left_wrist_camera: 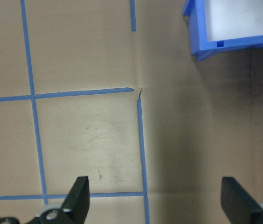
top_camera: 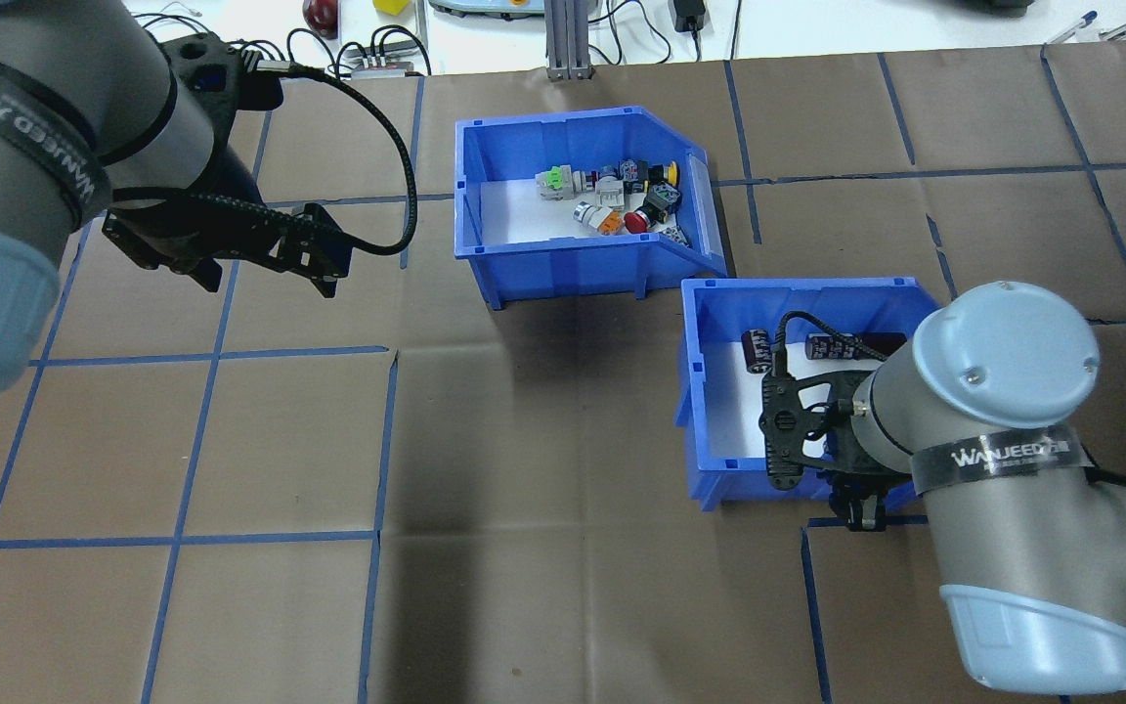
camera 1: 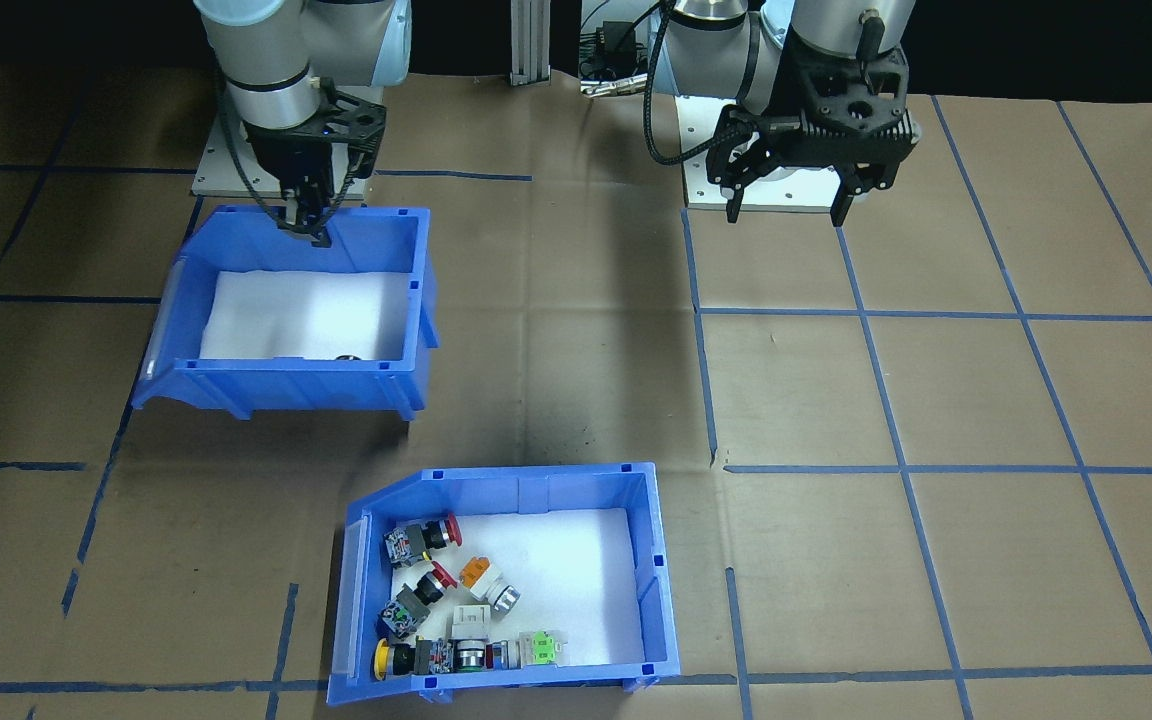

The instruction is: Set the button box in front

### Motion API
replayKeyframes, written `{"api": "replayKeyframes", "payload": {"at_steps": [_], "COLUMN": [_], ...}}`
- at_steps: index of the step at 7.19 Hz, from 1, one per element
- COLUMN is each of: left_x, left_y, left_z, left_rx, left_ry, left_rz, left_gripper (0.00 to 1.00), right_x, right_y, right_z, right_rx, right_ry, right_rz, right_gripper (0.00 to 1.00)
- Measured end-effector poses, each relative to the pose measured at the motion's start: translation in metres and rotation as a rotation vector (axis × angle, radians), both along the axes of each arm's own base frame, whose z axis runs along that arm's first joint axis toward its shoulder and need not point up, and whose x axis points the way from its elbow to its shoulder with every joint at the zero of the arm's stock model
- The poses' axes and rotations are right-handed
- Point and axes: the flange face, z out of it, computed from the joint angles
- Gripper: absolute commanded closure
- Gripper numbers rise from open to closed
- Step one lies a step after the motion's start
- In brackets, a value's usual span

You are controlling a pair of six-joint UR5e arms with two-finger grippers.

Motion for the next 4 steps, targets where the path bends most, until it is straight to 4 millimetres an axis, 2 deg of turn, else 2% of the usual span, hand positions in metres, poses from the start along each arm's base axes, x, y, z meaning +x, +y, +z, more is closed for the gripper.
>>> {"api": "replayKeyframes", "payload": {"at_steps": [2, 4], "left_x": [0.002, 0.001], "left_y": [0.01, 0.017], "left_z": [0.001, -0.001], "left_rx": [0.035, 0.075], "left_ry": [0.033, 0.054], "left_rz": [0.019, -0.013], "left_gripper": [0.0, 0.0], "right_x": [0.053, 0.105], "right_y": [0.015, 0.017], "right_z": [-0.002, -0.007], "right_rx": [-0.042, -0.049], "right_ry": [-0.018, -0.016], "right_rz": [0.047, 0.056], "right_gripper": [0.9, 0.9]}}
